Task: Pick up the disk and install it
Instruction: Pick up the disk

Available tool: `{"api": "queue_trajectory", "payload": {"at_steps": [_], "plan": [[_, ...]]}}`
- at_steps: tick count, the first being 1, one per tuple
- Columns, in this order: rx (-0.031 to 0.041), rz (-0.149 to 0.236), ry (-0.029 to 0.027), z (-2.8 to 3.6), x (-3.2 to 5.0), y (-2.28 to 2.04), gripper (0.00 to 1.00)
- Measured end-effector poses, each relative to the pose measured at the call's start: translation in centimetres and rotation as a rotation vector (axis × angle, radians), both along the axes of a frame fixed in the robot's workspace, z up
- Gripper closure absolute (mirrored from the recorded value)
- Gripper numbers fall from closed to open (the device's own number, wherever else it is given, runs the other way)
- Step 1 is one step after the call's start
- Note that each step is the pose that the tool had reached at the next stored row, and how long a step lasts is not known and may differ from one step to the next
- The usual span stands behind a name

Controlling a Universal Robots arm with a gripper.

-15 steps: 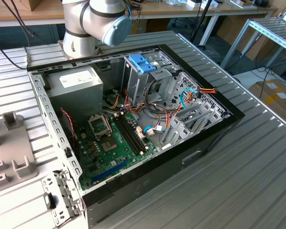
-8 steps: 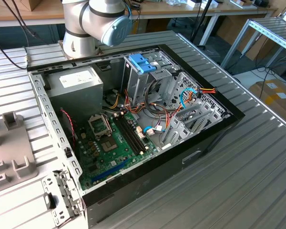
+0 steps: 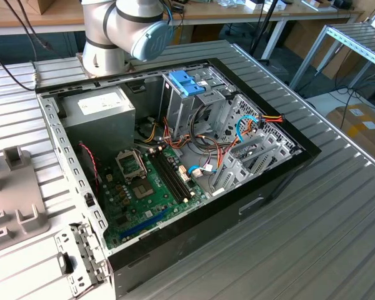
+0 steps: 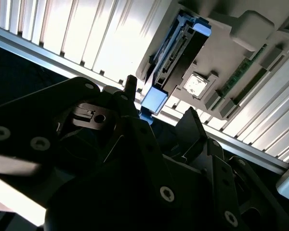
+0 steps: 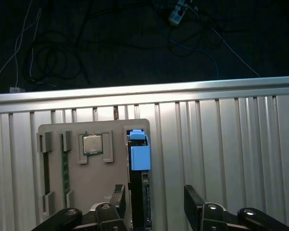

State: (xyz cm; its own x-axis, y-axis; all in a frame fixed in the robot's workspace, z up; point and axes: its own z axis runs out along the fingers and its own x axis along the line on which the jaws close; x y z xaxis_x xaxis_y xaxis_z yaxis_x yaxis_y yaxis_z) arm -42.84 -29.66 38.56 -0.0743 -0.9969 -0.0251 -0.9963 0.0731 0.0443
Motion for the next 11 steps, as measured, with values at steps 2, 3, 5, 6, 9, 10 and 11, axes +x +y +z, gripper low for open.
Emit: {"api": "queue_trajectory", "payload": {"at_steps": [2,3,5,6,9,10,11], "plan": [[0.0000,0.000,0.0000,0.00,0.00,0.19,0.40],[0.0000,0.000,0.0000,0.00,0.00,0.28,0.40],[0.0000,0.000,0.0000,-0.01,0.00,0.49,0.40],[0.0000,0.000,0.0001,-0.01,0.00,0.56,0.40],[0.0000,0.000,0.0001,-0.01,0.00,0.72,0.40],[0.0000,0.000,0.0000,-0.02,0.00,0.72,0.40],[0.0000,0.000,0.0000,-0.03,0.00,0.74,0.40]]}}
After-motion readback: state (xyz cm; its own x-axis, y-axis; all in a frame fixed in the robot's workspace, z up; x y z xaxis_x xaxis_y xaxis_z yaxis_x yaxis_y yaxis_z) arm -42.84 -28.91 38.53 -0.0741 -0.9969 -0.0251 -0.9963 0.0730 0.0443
